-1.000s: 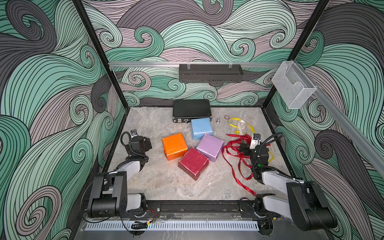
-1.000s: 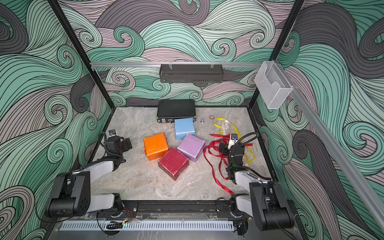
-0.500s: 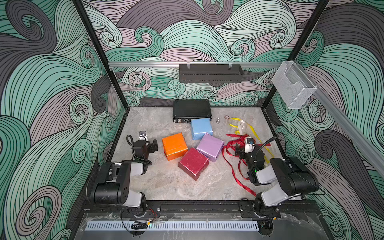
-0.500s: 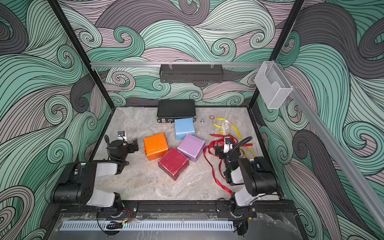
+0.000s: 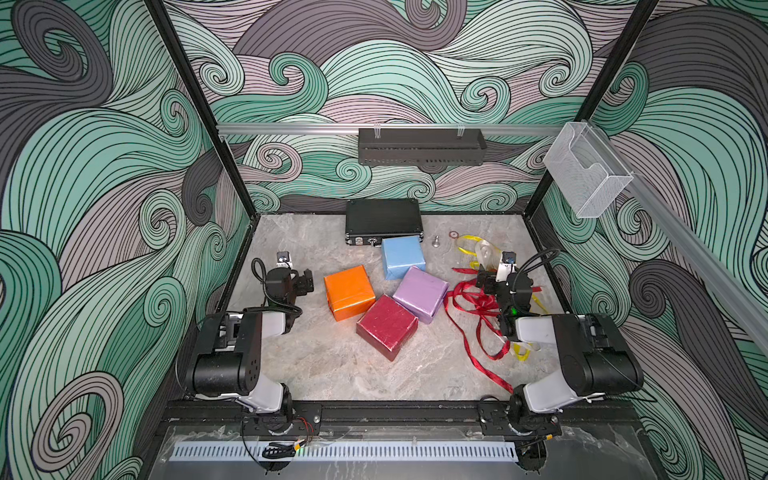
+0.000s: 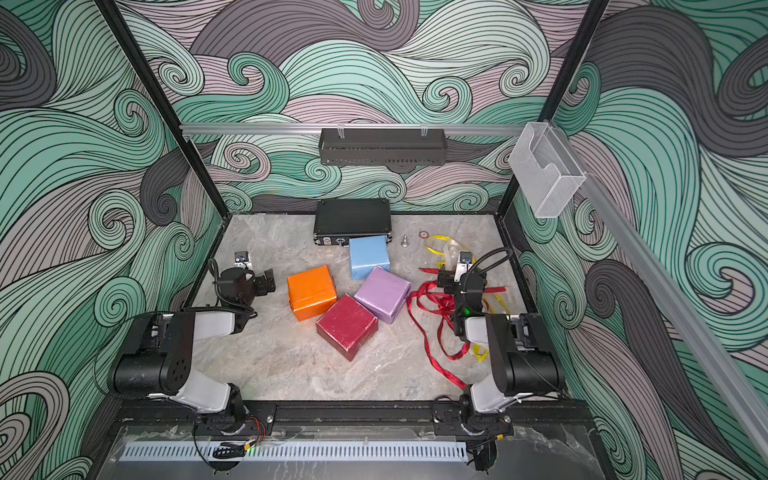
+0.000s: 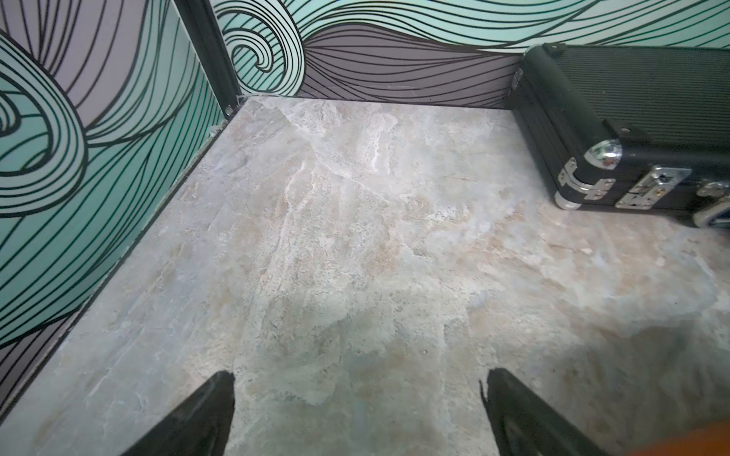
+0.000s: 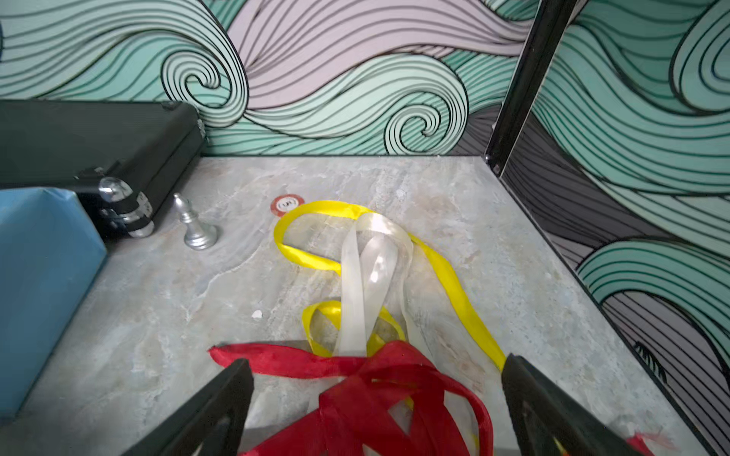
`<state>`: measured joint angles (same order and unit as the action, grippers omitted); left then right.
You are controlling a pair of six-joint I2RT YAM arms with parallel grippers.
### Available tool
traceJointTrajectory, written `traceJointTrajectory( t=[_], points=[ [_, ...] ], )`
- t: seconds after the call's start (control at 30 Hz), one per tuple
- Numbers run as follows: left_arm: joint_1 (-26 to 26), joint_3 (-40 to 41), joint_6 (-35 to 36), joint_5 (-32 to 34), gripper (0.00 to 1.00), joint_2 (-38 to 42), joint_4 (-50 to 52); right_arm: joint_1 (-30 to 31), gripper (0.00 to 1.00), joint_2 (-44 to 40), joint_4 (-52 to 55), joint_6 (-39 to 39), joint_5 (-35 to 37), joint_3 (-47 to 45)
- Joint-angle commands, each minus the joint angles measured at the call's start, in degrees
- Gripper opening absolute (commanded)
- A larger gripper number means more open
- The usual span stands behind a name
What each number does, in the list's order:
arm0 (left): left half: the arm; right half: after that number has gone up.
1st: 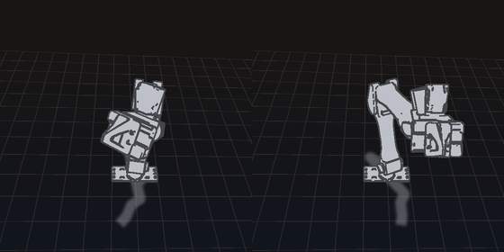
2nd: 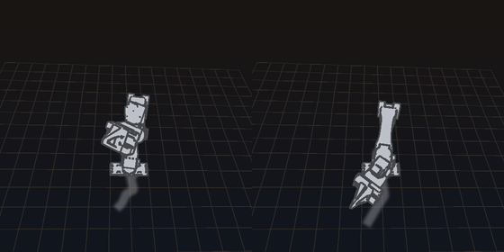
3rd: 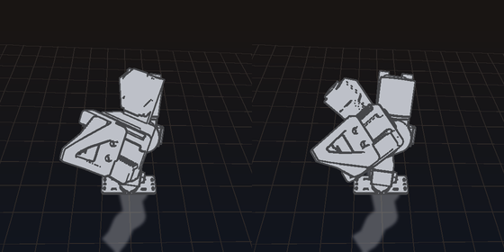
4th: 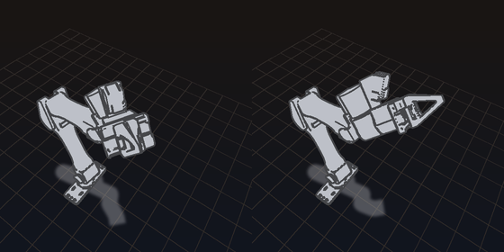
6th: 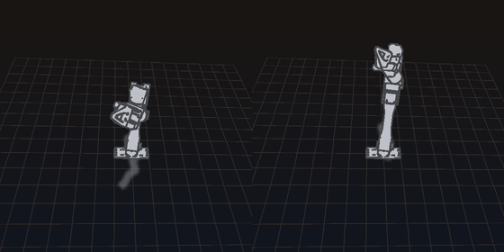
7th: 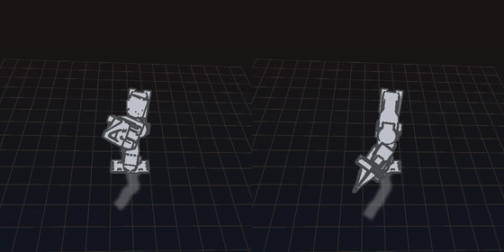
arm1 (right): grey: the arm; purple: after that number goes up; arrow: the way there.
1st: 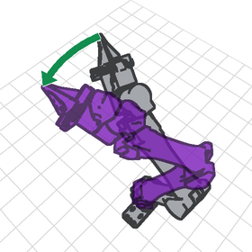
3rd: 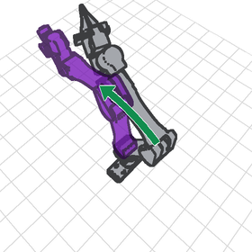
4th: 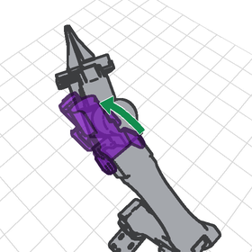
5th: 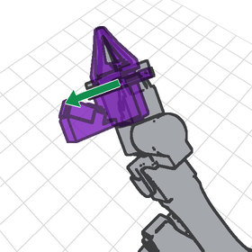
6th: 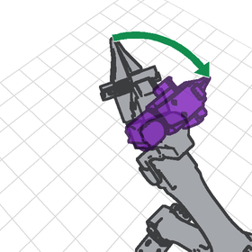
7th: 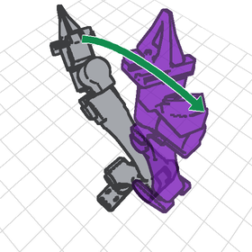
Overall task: Untie the ribbon bows on the gift boxes
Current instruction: Reset both arms
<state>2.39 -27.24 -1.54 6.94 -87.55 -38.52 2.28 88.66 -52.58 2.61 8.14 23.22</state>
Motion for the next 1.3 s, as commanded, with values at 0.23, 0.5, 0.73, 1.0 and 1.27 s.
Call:
traceJointTrajectory(
  t=[0.23, 0.5, 0.73, 1.0, 1.27],
  points=[
    [0.07, -0.27, -0.74, -0.79, 0.99, 0.10, 0.95, 0.15, 0.99, -0.60, 3.21, -1.47, -1.54, -0.37],
    [0.07, -0.27, -0.74, -0.74, 0.99, 0.01, 0.96, 0.09, 0.99, -0.60, 3.24, -1.47, -1.55, -0.38],
    [0.07, -0.35, -0.74, -0.83, 0.99, 0.01, 1.08, 0.20, 0.99, -0.60, 3.31, -1.43, -1.56, -0.37],
    [0.46, -0.70, -0.92, -1.45, 0.99, -0.25, 1.61, 0.18, 0.99, -0.57, 3.34, -1.47, -1.55, -0.33],
    [0.33, -0.35, -0.92, -1.40, 0.99, 0.00, 1.15, 0.17, 0.99, -0.56, 3.30, -1.47, -1.55, -0.37]
  ],
)
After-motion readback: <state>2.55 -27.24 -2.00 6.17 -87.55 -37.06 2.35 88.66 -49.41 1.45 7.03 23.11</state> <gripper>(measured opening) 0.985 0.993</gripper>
